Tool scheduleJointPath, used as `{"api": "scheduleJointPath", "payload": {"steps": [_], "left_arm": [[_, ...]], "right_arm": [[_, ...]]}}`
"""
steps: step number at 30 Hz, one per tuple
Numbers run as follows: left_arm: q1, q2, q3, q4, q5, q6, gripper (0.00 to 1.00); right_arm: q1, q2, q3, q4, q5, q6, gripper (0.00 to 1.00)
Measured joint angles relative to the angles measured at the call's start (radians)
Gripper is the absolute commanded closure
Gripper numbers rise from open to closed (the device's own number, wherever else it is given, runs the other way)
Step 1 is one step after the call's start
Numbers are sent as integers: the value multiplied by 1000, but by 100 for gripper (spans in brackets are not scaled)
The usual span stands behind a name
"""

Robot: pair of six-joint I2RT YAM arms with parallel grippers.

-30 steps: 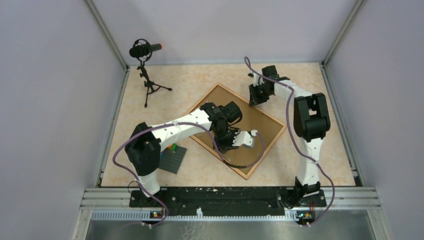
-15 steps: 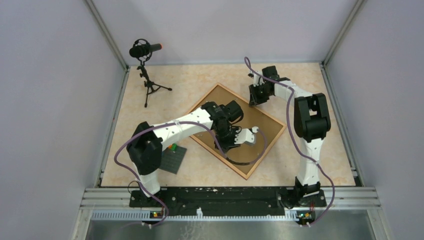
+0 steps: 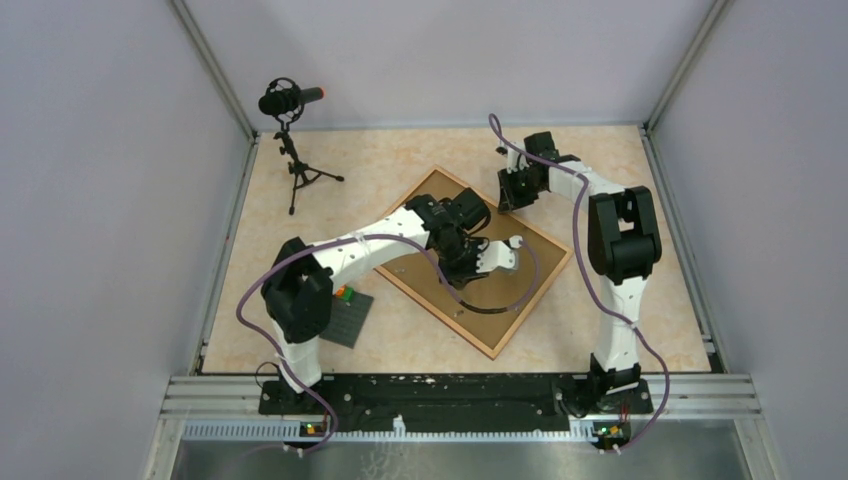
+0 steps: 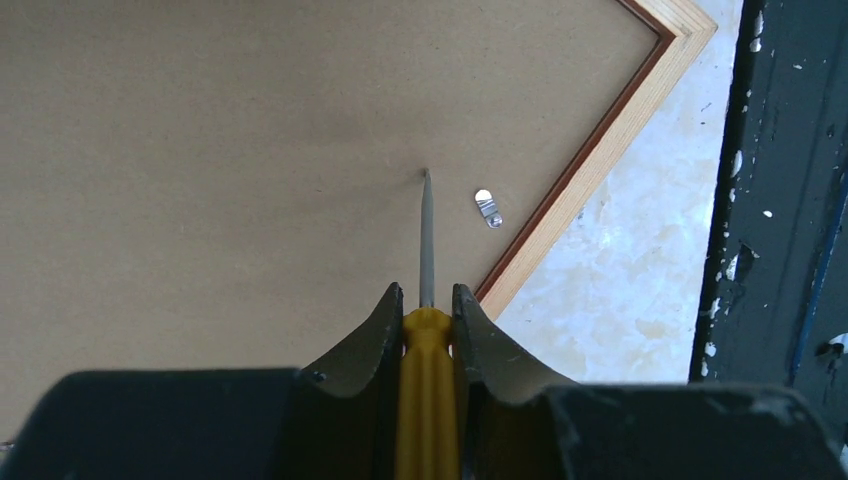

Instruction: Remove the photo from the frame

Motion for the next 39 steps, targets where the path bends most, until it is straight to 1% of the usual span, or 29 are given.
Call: {"api": "scheduleJointPath", "payload": {"steps": [3,9,12,18,26,38,39], "left_arm": [[2,0,3,-2,14,19,100],[1,-5,3,-23,90,61,100],[-6,-6,3,-51,96,82,100],[-18,-5,2,-93,78,116,100],[-20,-5,-2,-97,15,128,100],[-22,-8,-3,-95,5,114,100],[-19,-9,-3,-97,6,102,100]], "right_arm": [[0,0,0,0,0,0,100],[0,0,0,0,0,0,100],[0,0,0,0,0,0,100],[0,0,0,0,0,0,100],[0,0,0,-1,0,0,100],[0,0,4,-8,0,-2,100],[0,1,10,-19,0,-3,95]]}}
